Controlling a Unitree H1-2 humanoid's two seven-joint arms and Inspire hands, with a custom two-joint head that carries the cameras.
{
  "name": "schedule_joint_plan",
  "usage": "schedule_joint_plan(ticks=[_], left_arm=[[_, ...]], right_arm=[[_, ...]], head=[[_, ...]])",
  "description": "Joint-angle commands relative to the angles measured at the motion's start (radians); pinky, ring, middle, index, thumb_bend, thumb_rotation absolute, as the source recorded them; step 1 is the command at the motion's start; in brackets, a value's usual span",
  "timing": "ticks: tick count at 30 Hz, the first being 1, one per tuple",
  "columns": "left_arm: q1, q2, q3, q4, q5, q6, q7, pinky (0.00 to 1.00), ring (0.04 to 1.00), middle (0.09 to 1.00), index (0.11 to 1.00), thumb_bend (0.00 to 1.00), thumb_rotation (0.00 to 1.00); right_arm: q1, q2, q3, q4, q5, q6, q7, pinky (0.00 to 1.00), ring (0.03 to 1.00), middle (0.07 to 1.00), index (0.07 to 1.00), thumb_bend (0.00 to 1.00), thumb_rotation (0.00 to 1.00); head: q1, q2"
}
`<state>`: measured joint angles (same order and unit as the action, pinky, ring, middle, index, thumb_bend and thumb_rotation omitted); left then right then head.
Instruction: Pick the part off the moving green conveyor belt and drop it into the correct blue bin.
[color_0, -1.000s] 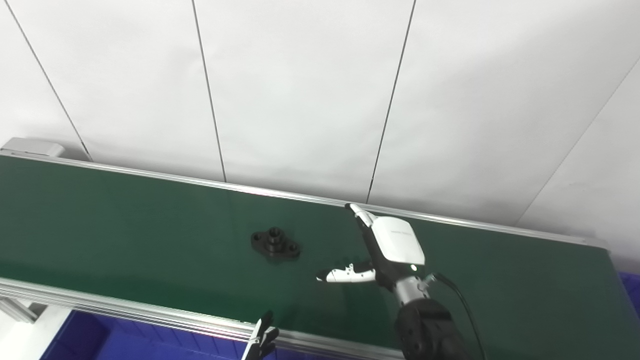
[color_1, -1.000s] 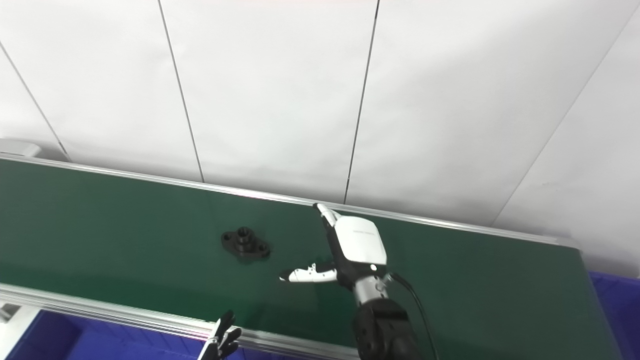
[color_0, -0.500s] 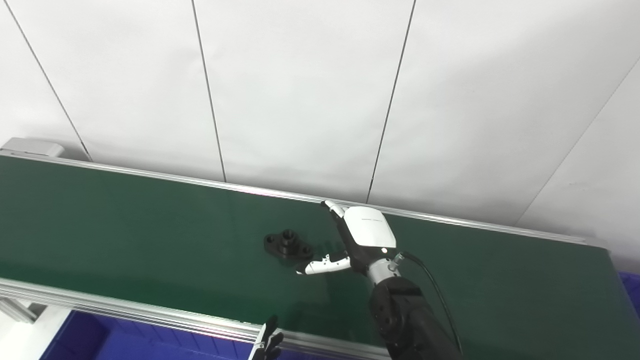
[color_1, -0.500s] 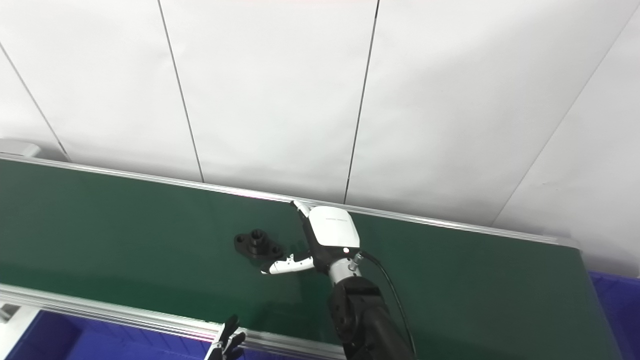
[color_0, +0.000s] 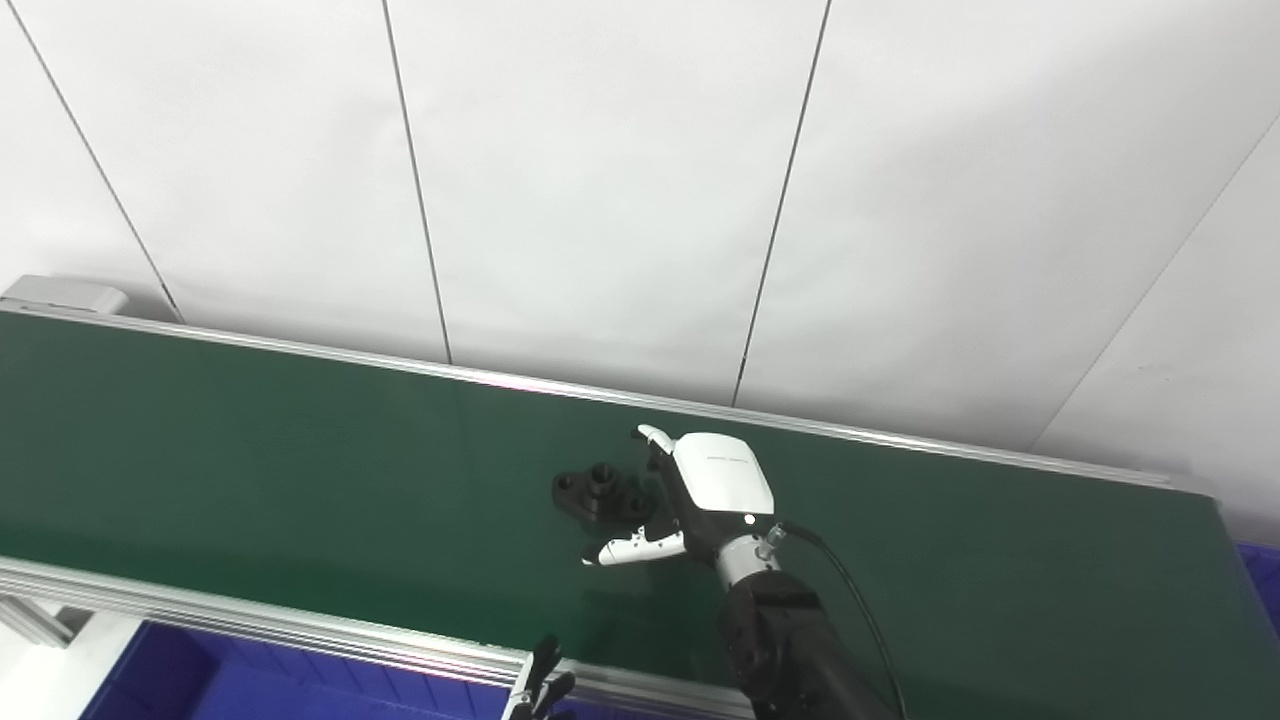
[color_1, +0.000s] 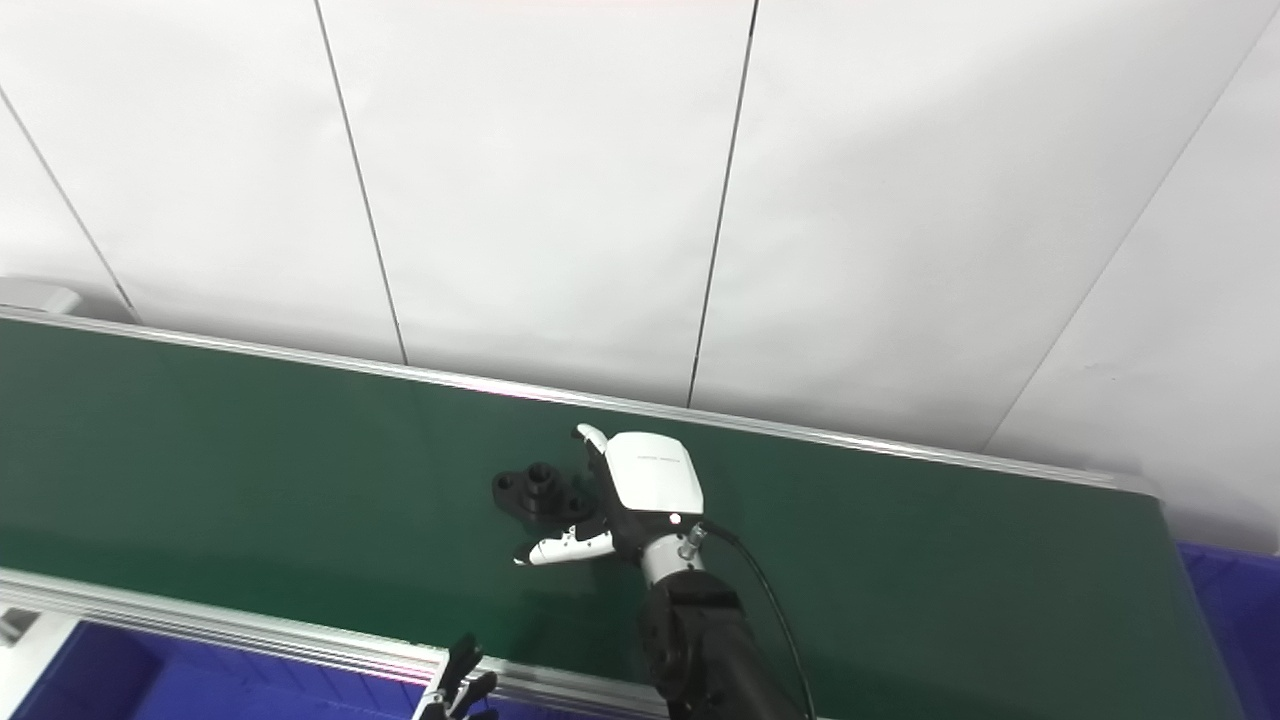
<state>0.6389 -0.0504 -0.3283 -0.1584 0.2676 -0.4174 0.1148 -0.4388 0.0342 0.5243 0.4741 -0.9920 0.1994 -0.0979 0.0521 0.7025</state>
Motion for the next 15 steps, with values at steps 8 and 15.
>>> schedule_joint_plan(ticks=[8,15], left_arm=[[0.040,-0.027,-0.038,-0.045,0.021,-0.007,-0.005,0.86,0.923,0.986,1.000,0.50,0.83],[0.051,-0.034,-0.042,-0.059,0.027,0.013,-0.006,0.86,0.929,0.985,1.000,0.51,0.83]], right_arm=[[-0.033,0.057,0.028,0.084,0.044,-0.035,-0.165,0.13,0.179,0.261,0.498,0.52,0.15],[-0.026,0.068,0.058,0.108,0.041,-0.014,-0.239,0.11,0.164,0.260,0.489,0.51,0.14]], head=[[0.020,0.011],[0.030,0.018]])
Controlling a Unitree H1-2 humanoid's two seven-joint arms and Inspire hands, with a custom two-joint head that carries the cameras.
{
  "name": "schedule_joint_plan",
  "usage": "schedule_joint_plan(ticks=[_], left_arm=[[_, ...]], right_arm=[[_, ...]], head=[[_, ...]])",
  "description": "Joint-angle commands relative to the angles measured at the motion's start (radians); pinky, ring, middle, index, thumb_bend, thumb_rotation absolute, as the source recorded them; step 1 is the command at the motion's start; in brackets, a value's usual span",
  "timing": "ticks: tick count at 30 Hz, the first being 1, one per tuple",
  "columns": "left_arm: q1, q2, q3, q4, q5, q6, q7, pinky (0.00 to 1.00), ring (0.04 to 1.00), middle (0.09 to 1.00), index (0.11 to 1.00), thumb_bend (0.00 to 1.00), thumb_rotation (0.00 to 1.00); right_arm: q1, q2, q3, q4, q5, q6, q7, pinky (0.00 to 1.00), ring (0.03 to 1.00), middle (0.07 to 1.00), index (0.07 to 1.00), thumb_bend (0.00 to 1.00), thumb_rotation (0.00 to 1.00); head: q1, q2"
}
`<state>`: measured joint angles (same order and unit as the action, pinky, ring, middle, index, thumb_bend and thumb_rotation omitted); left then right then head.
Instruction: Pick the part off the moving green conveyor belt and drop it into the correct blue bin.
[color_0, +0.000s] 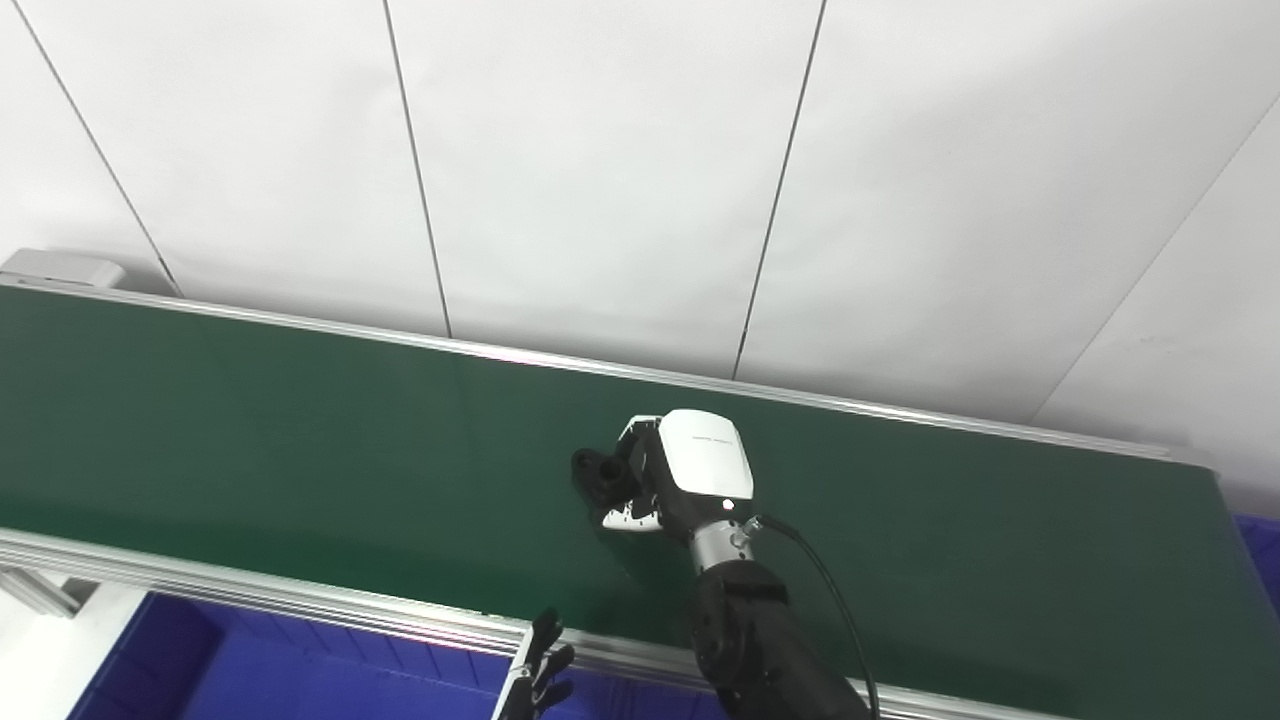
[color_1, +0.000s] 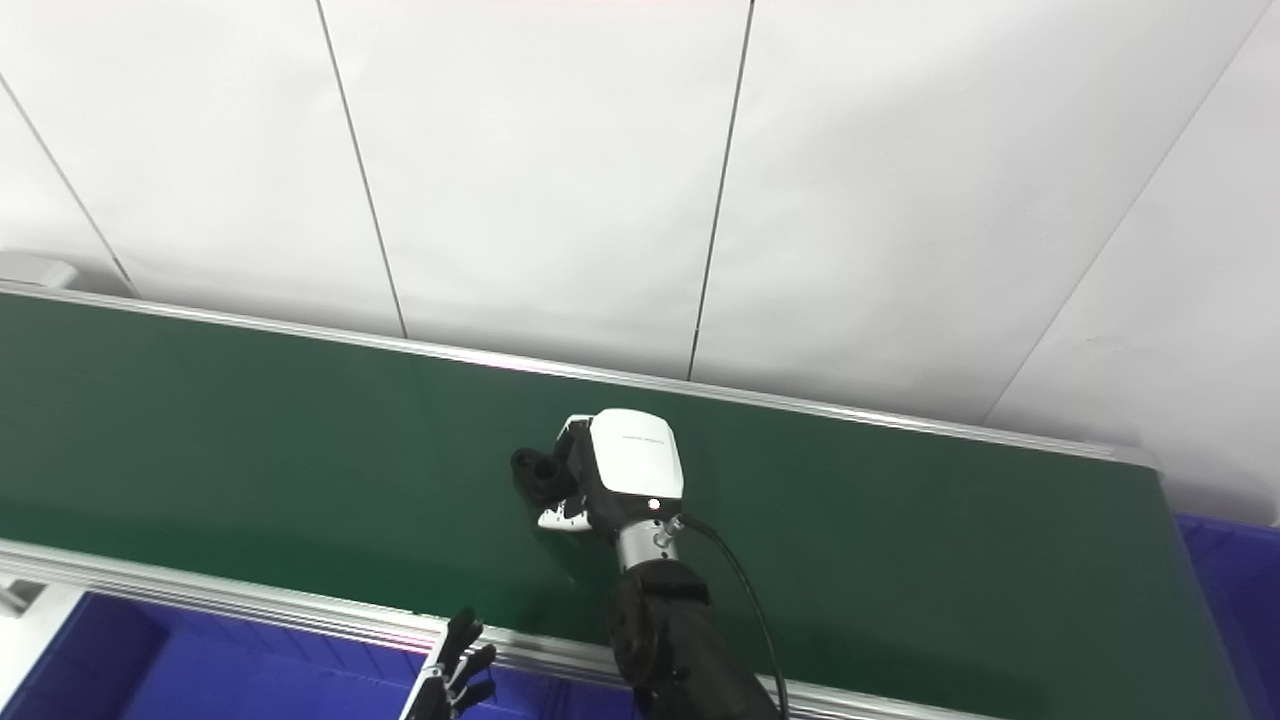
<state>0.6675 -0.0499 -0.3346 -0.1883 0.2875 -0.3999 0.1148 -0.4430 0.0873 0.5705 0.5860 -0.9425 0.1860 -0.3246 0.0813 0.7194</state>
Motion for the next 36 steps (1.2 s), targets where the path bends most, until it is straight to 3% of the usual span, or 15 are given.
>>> schedule_joint_plan(ticks=[1,20,24,32,36], left_arm=[[0.024,-0.034,-0.037,-0.032,0.006,0.000,-0.007,0.86,0.927,0.986,1.000,0.53,0.83],[0.024,-0.027,-0.041,-0.046,-0.011,0.018,-0.013,0.86,0.925,0.987,1.000,0.53,0.82],[0.014,-0.027,-0.033,-0.040,-0.015,0.014,-0.011,0.85,0.918,0.987,1.000,0.55,0.82],[-0.005,-0.012,-0.009,-0.062,-0.045,0.042,-0.025,0.83,0.911,0.981,1.000,0.51,0.84],[-0.022,0.011,0.008,-0.068,-0.074,0.045,-0.038,0.83,0.918,0.993,1.000,0.47,0.89]], right_arm=[[-0.022,0.015,0.015,-0.003,-0.010,0.004,-0.014,0.12,0.170,0.267,0.489,0.51,0.14],[0.018,-0.017,0.025,-0.064,0.014,-0.001,-0.004,0.13,0.189,0.280,0.481,0.51,0.15],[0.069,-0.046,0.026,-0.194,0.016,-0.020,0.000,0.13,0.182,0.276,0.487,0.51,0.14],[0.191,-0.087,0.025,-0.533,-0.012,0.034,0.155,0.13,0.189,0.287,0.488,0.50,0.15],[0.251,-0.105,0.012,-0.690,-0.038,0.052,0.228,0.13,0.183,0.278,0.488,0.50,0.15]], head=[[0.000,0.001],[-0.030,0.009],[-0.052,0.014],[-0.113,0.034],[-0.171,0.062]])
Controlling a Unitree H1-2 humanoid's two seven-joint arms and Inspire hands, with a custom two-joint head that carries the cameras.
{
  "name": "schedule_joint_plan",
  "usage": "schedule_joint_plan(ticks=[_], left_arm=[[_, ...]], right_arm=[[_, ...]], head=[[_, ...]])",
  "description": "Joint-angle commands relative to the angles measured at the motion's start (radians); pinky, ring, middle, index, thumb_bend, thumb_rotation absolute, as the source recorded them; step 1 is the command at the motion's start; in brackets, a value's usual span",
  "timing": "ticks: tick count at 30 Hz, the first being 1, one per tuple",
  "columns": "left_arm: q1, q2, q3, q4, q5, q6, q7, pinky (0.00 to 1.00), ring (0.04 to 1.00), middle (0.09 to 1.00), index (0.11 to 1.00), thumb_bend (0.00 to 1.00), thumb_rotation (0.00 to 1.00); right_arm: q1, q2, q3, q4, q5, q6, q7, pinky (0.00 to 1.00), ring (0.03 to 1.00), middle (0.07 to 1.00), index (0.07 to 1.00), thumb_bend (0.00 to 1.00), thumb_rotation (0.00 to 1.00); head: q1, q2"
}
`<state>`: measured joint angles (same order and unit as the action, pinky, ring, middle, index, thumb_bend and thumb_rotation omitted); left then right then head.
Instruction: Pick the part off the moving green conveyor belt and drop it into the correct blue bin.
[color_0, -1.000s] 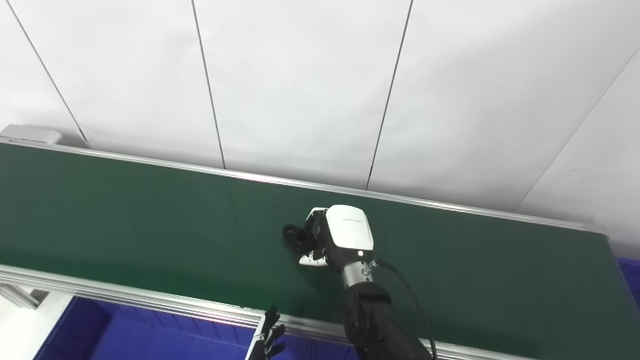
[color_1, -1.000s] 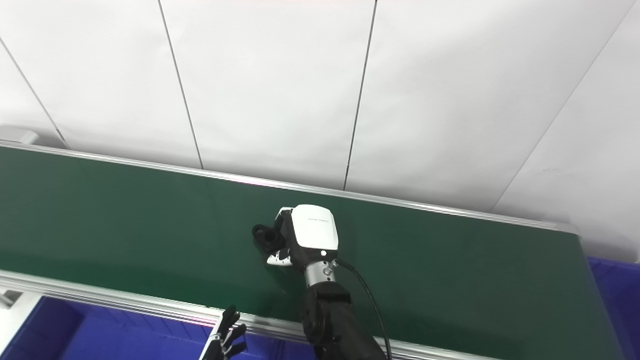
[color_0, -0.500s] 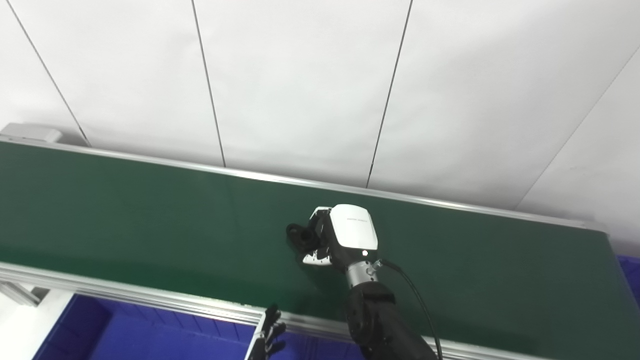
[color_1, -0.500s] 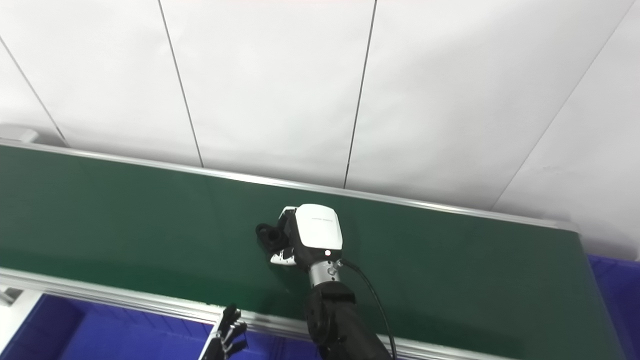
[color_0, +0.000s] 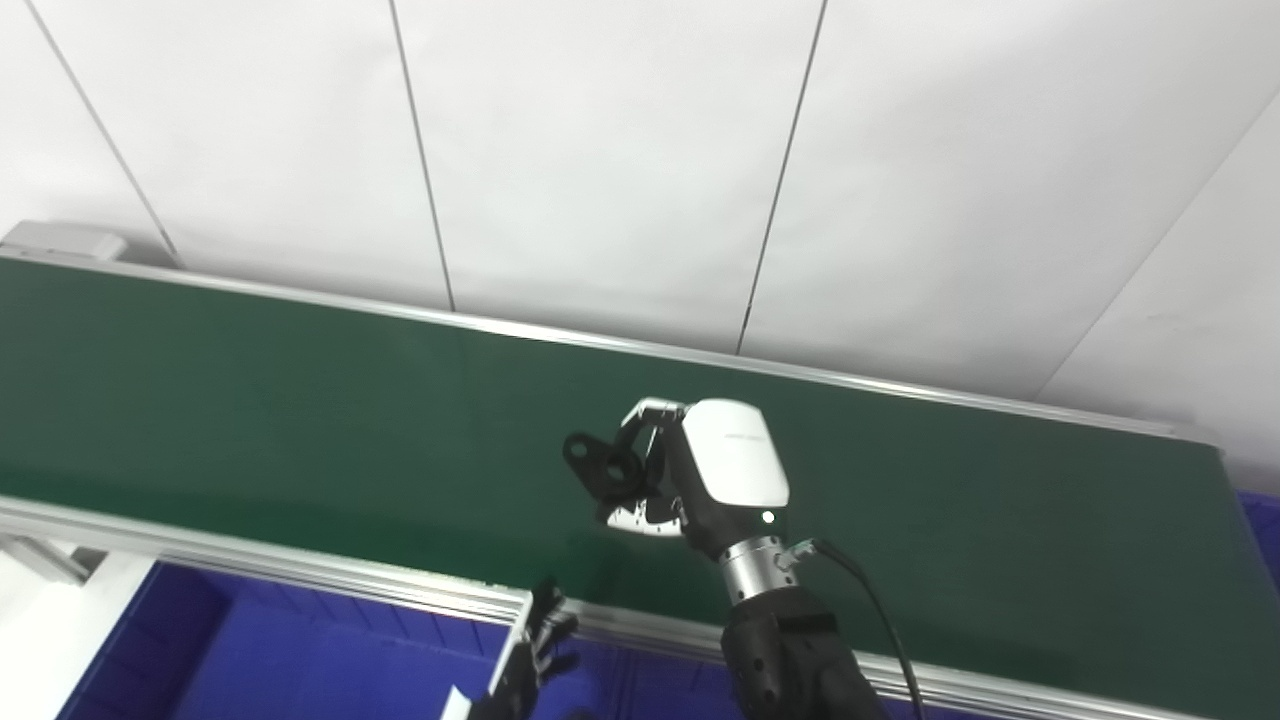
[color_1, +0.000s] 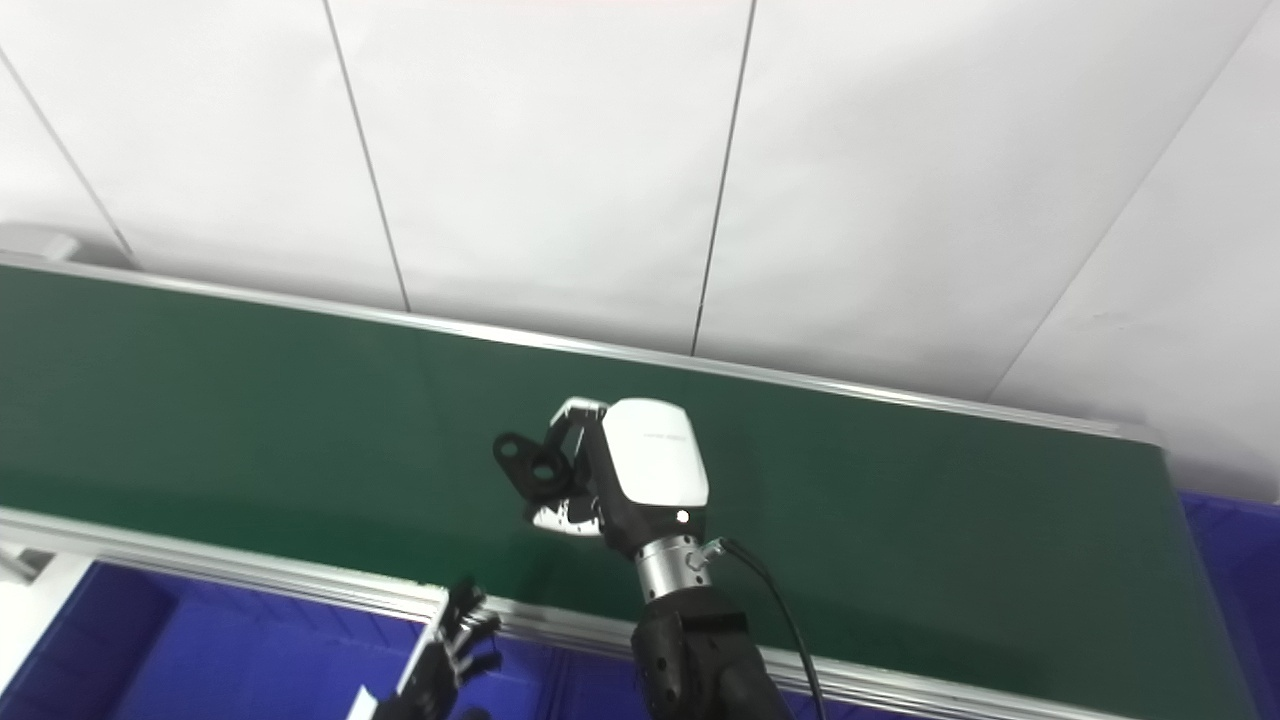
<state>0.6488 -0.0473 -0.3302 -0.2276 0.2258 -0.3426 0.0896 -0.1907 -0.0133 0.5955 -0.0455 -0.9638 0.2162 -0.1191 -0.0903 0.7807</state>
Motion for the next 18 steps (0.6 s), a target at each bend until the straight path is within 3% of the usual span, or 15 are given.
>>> schedule_joint_plan(ticks=[1,10,13,18], left_arm=[[-0.007,0.013,0.007,-0.030,-0.015,-0.013,-0.016,0.84,0.920,0.993,1.000,0.47,0.90],[-0.022,0.063,0.041,-0.097,-0.092,0.053,-0.071,0.95,0.977,1.000,1.000,0.57,0.97],[-0.018,0.077,0.049,-0.133,-0.123,0.094,-0.089,1.00,0.999,1.000,1.000,0.65,0.98],[-0.010,0.090,0.064,-0.176,-0.145,0.137,-0.106,1.00,1.000,1.000,1.000,0.66,1.00]], right_arm=[[0.012,-0.009,-0.017,-0.095,-0.023,0.025,0.044,0.13,0.184,0.279,0.488,0.50,0.15],[0.136,-0.051,-0.085,-0.363,-0.091,0.041,0.197,0.16,0.218,0.314,0.488,0.50,0.14],[0.200,-0.052,-0.119,-0.449,-0.107,0.056,0.253,0.18,0.245,0.340,0.488,0.50,0.14],[0.323,-0.025,-0.149,-0.597,-0.170,0.084,0.375,0.17,0.238,0.335,0.486,0.50,0.14]], head=[[-0.002,0.003],[-0.128,0.101],[-0.158,0.133],[-0.194,0.166]])
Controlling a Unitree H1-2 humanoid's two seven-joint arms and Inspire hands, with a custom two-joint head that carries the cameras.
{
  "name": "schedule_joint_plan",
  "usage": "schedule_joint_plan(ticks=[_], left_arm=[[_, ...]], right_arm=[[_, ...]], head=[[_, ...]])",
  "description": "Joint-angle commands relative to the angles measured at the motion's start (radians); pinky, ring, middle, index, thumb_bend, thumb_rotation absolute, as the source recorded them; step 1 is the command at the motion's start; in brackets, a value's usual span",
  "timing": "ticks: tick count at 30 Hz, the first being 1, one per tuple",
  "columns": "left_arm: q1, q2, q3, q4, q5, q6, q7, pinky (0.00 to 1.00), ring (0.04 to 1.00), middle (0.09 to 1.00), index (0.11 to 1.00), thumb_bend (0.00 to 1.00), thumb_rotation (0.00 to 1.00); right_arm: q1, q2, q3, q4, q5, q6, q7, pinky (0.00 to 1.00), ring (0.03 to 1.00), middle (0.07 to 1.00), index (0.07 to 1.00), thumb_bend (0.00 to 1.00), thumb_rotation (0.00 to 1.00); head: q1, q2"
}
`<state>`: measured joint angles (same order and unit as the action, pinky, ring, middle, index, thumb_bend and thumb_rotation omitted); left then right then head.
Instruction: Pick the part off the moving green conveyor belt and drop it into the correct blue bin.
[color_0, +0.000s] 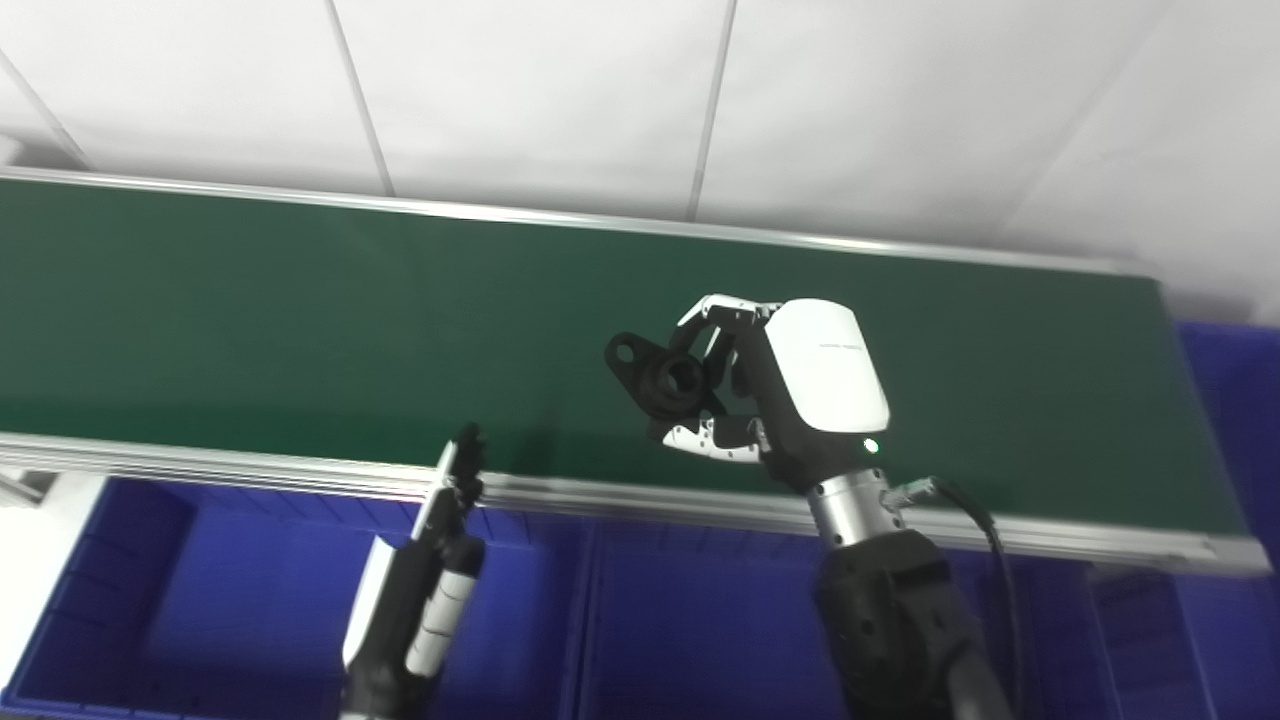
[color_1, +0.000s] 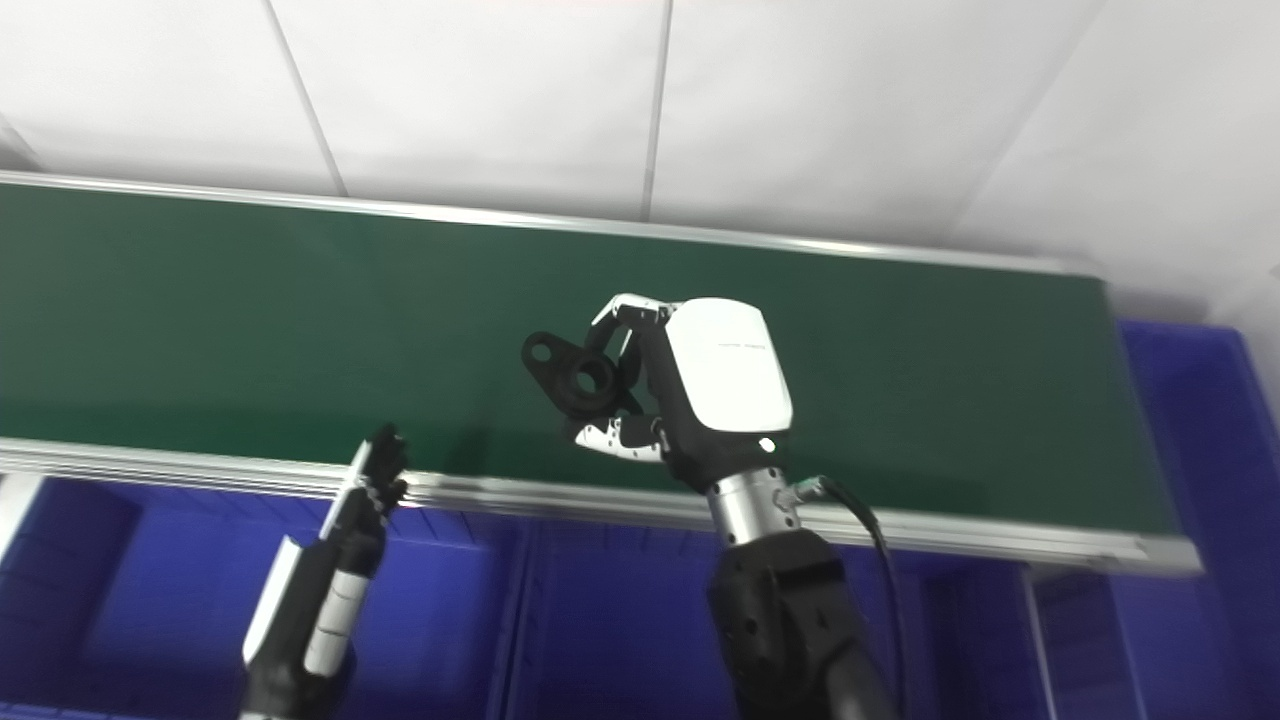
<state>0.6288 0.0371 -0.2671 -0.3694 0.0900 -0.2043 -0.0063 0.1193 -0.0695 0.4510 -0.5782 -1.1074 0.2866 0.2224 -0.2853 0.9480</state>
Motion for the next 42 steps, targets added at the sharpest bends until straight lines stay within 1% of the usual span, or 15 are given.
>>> schedule_joint_plan(ticks=[1,4,8,12,14,18,20,25,30,36,38,39,40,41,42], left_arm=[[0.010,0.007,0.004,-0.040,-0.016,0.006,-0.013,1.00,1.000,1.000,1.000,0.65,1.00],[0.005,0.015,0.010,-0.050,-0.031,0.018,-0.026,1.00,1.000,1.000,1.000,0.64,1.00],[0.000,0.020,0.013,-0.051,-0.050,0.026,-0.037,1.00,1.000,1.000,1.000,0.65,1.00],[-0.004,0.015,0.018,-0.048,-0.029,0.024,-0.037,1.00,1.000,1.000,1.000,0.64,1.00],[-0.003,0.014,0.019,-0.047,-0.031,0.026,-0.038,1.00,1.000,1.000,1.000,0.65,1.00],[-0.001,0.013,0.018,-0.047,-0.026,0.020,-0.038,1.00,1.000,1.000,1.000,0.65,1.00],[0.002,0.012,0.019,-0.047,-0.021,0.018,-0.036,1.00,1.000,1.000,1.000,0.65,1.00],[0.006,0.006,0.019,-0.058,-0.019,0.035,-0.034,1.00,1.000,1.000,1.000,0.67,1.00],[0.006,0.004,0.016,-0.060,-0.022,0.031,-0.035,1.00,1.000,1.000,1.000,0.67,1.00],[0.009,-0.004,0.012,-0.064,-0.022,0.040,-0.033,1.00,1.000,1.000,1.000,0.68,1.00],[0.010,-0.007,0.012,-0.063,-0.017,0.037,-0.032,1.00,1.000,1.000,1.000,0.67,1.00],[0.011,-0.008,0.012,-0.063,-0.012,0.037,-0.031,1.00,1.000,1.000,1.000,0.67,1.00],[0.011,-0.009,0.013,-0.064,-0.008,0.038,-0.031,1.00,1.000,1.000,1.000,0.67,1.00],[0.011,-0.010,0.013,-0.064,-0.005,0.038,-0.031,1.00,1.000,1.000,1.000,0.67,1.00],[0.011,-0.011,0.014,-0.063,-0.005,0.038,-0.031,1.00,1.000,1.000,1.000,0.67,1.00]], right_arm=[[0.042,0.039,-0.007,-0.095,-0.043,0.018,0.056,0.17,0.230,0.328,0.487,0.50,0.14],[0.127,0.064,-0.012,-0.163,-0.078,0.010,0.109,0.16,0.227,0.322,0.487,0.50,0.14],[0.216,0.078,-0.010,-0.195,-0.098,-0.027,0.139,0.15,0.209,0.304,0.486,0.50,0.14],[0.297,0.080,0.012,-0.164,-0.098,-0.044,0.142,0.16,0.228,0.325,0.487,0.51,0.14],[0.315,0.081,0.018,-0.095,-0.093,-0.050,0.102,0.17,0.235,0.329,0.487,0.51,0.14],[0.303,0.076,0.027,0.072,-0.100,-0.050,0.041,0.17,0.239,0.336,0.486,0.51,0.14],[0.293,0.073,0.032,0.121,-0.096,-0.048,0.025,0.17,0.234,0.327,0.486,0.51,0.14],[0.274,0.066,0.045,0.189,-0.097,-0.042,0.004,0.16,0.216,0.300,0.486,0.51,0.14],[0.257,0.058,0.072,0.260,-0.113,-0.028,0.008,0.15,0.211,0.295,0.485,0.51,0.14],[0.246,0.047,0.088,0.295,-0.113,-0.014,0.024,0.15,0.216,0.310,0.488,0.51,0.14],[0.240,0.039,0.098,0.295,-0.139,-0.004,0.053,0.16,0.233,0.349,0.490,0.51,0.14],[0.239,0.037,0.101,0.292,-0.156,0.006,0.076,0.17,0.254,0.385,0.492,0.51,0.14],[0.238,0.037,0.103,0.290,-0.168,0.014,0.091,0.19,0.282,0.454,0.496,0.52,0.14],[0.239,0.040,0.104,0.284,-0.186,0.029,0.128,0.19,0.283,0.457,0.496,0.52,0.14],[0.239,0.041,0.104,0.276,-0.199,0.041,0.170,0.23,0.346,0.536,0.627,0.70,0.21]], head=[[-0.010,0.007],[-0.023,0.013],[-0.026,0.012],[-0.021,0.010],[-0.021,0.010],[-0.001,0.010],[-0.002,0.008],[0.001,0.013],[0.009,0.016],[0.014,0.014],[0.018,0.015],[0.020,0.015],[0.020,0.015],[0.021,0.014],[0.021,0.014]])
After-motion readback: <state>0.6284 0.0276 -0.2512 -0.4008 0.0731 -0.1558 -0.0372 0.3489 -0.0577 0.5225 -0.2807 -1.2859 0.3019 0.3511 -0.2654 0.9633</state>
